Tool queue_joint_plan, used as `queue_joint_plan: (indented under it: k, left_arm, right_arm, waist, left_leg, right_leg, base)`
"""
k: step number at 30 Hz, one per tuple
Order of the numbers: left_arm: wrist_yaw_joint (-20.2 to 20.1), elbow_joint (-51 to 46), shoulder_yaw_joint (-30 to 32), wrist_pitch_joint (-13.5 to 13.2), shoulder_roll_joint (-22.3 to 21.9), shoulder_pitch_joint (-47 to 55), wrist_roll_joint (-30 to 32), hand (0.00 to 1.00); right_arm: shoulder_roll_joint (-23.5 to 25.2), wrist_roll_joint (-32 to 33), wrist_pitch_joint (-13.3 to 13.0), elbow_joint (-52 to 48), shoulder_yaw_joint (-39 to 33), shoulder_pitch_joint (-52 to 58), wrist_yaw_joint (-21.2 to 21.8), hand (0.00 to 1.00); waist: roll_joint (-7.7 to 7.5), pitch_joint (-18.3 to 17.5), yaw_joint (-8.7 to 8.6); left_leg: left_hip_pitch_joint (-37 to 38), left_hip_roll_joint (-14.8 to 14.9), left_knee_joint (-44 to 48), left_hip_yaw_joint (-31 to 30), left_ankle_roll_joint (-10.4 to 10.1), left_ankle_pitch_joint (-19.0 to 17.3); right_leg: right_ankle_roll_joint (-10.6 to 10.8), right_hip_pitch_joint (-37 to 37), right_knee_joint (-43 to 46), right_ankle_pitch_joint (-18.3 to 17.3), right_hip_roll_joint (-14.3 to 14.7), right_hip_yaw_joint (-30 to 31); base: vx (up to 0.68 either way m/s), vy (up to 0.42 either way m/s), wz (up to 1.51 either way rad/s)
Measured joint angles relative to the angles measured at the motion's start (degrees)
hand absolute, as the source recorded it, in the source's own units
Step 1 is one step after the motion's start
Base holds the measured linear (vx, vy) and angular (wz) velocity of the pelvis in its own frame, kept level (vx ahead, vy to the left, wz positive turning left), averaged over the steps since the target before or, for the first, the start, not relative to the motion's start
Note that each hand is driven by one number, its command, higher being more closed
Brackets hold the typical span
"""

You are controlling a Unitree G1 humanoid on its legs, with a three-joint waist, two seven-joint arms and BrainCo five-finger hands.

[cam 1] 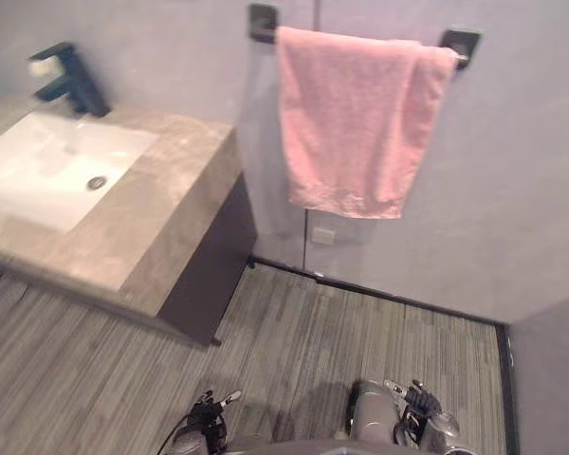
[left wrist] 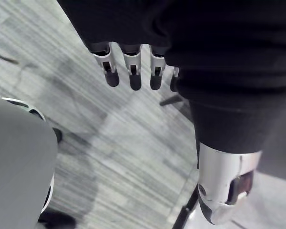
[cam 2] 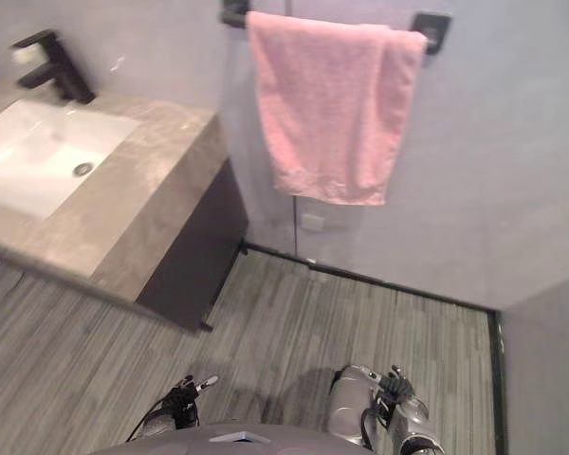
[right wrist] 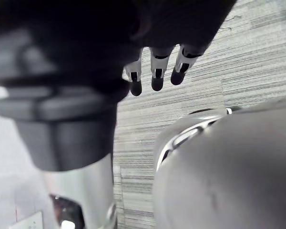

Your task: Organize washtable

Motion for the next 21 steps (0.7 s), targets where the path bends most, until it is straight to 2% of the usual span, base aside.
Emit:
queue_joint_plan:
  k: [1,3,4,6,7,8,9,10,13,14,15,16,18,19,21]
  left_arm:
    - [-0.2,-0.4,0.8,-0.1,0.3,0.0,-0.1,0.0]
    - [-0.5,-1.0,1.9,-0.2,0.5,0.2,-0.1,0.0]
    - [-0.6,-1.7,2.5,-0.2,0.5,0.5,-0.1,0.0]
    - [-0.5,-2.5,3.2,-0.2,0.3,1.2,-0.1,0.0]
    - [-0.3,-3.1,3.7,-0.3,0.3,1.8,-0.3,0.0]
    - [-0.2,-3.5,3.9,-0.2,0.0,1.6,-0.6,0.0]
    - [-0.1,-3.6,3.9,-0.3,-0.3,1.6,-1.5,0.0]
    - [0.6,-3.8,3.8,-0.5,-0.8,1.6,-2.6,0.0]
    - [1.2,-3.9,3.4,-0.8,-0.6,1.7,-2.5,0.0]
    - [1.3,-3.8,2.5,-0.7,-0.8,2.1,-2.4,0.0]
    - [1.3,-3.2,1.7,-0.7,-0.1,2.6,-2.3,0.0]
    - [1.2,-1.9,1.7,-0.4,0.8,2.4,-1.9,0.0]
    - [1.2,-1.6,1.8,0.5,1.1,3.3,-1.2,0.0]
    - [1.2,-1.6,1.7,0.6,1.0,4.3,-1.1,0.0]
    - [1.2,-1.5,1.9,0.6,0.9,4.7,-1.1,0.0]
  right_arm:
    - [0.7,0.0,0.0,0.0,0.0,0.4,0.1,0.0]
    - [1.7,0.0,0.0,0.0,0.1,1.0,0.5,0.0]
    - [2.6,-0.1,0.0,0.1,0.4,1.0,0.9,0.0]
    - [2.6,-1.7,0.0,0.2,1.4,0.3,1.0,0.0]
    - [2.5,-1.8,-0.1,0.2,2.8,-1.1,0.9,0.0]
    - [2.2,-1.9,-0.2,0.4,4.6,-3.2,0.9,0.0]
    - [2.1,-2.0,-0.2,0.3,5.5,-4.5,0.8,0.0]
    - [1.9,-2.1,-0.2,0.3,6.9,-5.5,0.7,0.0]
    - [2.0,-2.2,-0.3,0.4,8.1,-5.4,0.8,0.0]
    - [1.9,-2.2,-0.3,0.4,8.1,-5.5,0.8,0.0]
    - [1.8,-2.2,-0.4,0.6,7.7,-5.4,0.7,0.0]
    - [2.0,-2.3,-0.4,1.0,6.9,-5.4,0.7,0.0]
    - [1.1,-2.3,-0.2,2.3,5.5,-4.5,0.6,0.0]
    - [0.3,-2.4,-0.2,2.3,4.4,-3.2,0.5,0.0]
    - [0.0,-4.0,-0.2,2.3,2.2,-1.6,0.4,0.0]
  waist:
    - [-0.94,0.1,0.49]
    - [-2.01,-0.3,1.37]
    - [-2.36,-0.8,2.01]
    - [-2.31,-3.3,3.41]
    - [-1.98,-5.0,4.57]
    - [-0.82,-4.4,5.06]
    - [-0.02,-3.9,4.83]
    - [1.65,-2.7,4.85]
    - [2.84,-1.0,5.34]
    - [3.42,-0.8,5.8]
    - [2.98,-0.5,5.45]
    - [2.8,-0.1,4.76]
    - [2.54,0.2,4.33]
    - [2.49,0.2,4.19]
    - [2.59,0.1,3.79]
  left_leg:
    - [-0.5,-0.8,0.5,-2.6,0.3,0.7]
    - [-2.0,-1.8,2.4,-5.6,0.2,0.8]
    - [-3.5,-2.2,3.9,-7.6,0.2,0.8]
    - [-7.5,-2.0,4.3,-9.4,-0.2,2.2]
    - [-10.8,-1.3,3.9,-9.7,-0.6,3.6]
    - [-13.6,-0.3,4.4,-10.7,-1.2,4.8]
    - [-14.6,0.5,4.7,-11.6,-1.8,5.8]
    - [-15.8,1.9,4.8,-14.2,-2.6,7.1]
    - [-15.7,3.2,2.9,-16.7,-4.5,9.7]
    - [-15.7,3.5,1.6,-17.6,-5.9,10.8]
    - [-15.4,4.5,-1.0,-16.0,-6.1,10.7]
    - [-16.9,6.1,2.2,-11.4,-4.6,9.4]
    - [-18.4,7.4,12.5,-6.7,-3.7,8.1]
    - [-17.3,8.0,18.0,-5.5,-4.0,6.7]
    - [-14.6,10.2,22.5,-4.5,-5.0,4.4]
  right_leg:
    - [1.5,2.3,3.0,-3.0,1.1,4.2]
    - [3.1,6.1,2.3,-6.4,2.2,8.3]
    - [3.5,8.8,-1.8,-8.9,2.9,10.7]
    - [2.5,10.3,-10.6,-10.4,4.4,11.4]
    - [2.4,10.5,-17.3,-10.4,5.2,11.0]
    - [1.6,10.5,-21.7,-9.0,6.4,10.3]
    - [1.1,10.8,-23.3,-7.2,7.1,9.3]
    - [0.2,12.6,-26.9,-4.8,8.8,6.5]
    - [-1.2,15.3,-29.2,-3.0,10.2,2.7]
    - [-1.8,15.2,-29.0,-2.7,10.8,1.3]
    - [-2.7,14.7,-29.7,-2.1,10.2,-1.0]
    - [-3.5,14.2,-30.1,-1.4,9.2,-3.7]
    - [-3.9,14.4,-30.2,-0.9,7.2,-6.8]
    - [-3.2,14.9,-30.4,-0.1,5.7,-8.9]
    - [-2.6,15.7,-30.8,0.8,4.7,-11.9]
  base:
    - [0.39,-0.272,1.33]
    - [0.25,-0.24,1.07]
    - [0.15,-0.298,1.08]
    - [0.07,-0.306,0.65]
    - [0.02,-0.369,0.28]
    - [-0.01,-0.363,0.32]
    - [-0.07,-0.398,0.63]
    - [-0.06,-0.307,0.7]
    - [-0.15,-0.243,0.69]
    - [-0.29,-0.064,0.55]
    - [-0.28,-0.113,0.89]
    - [-0.25,-0.045,0.91]
    - [-0.23,0.004,0.96]
    - [-0.18,0.045,0.89]
    - [-0.08,0.099,0.94]
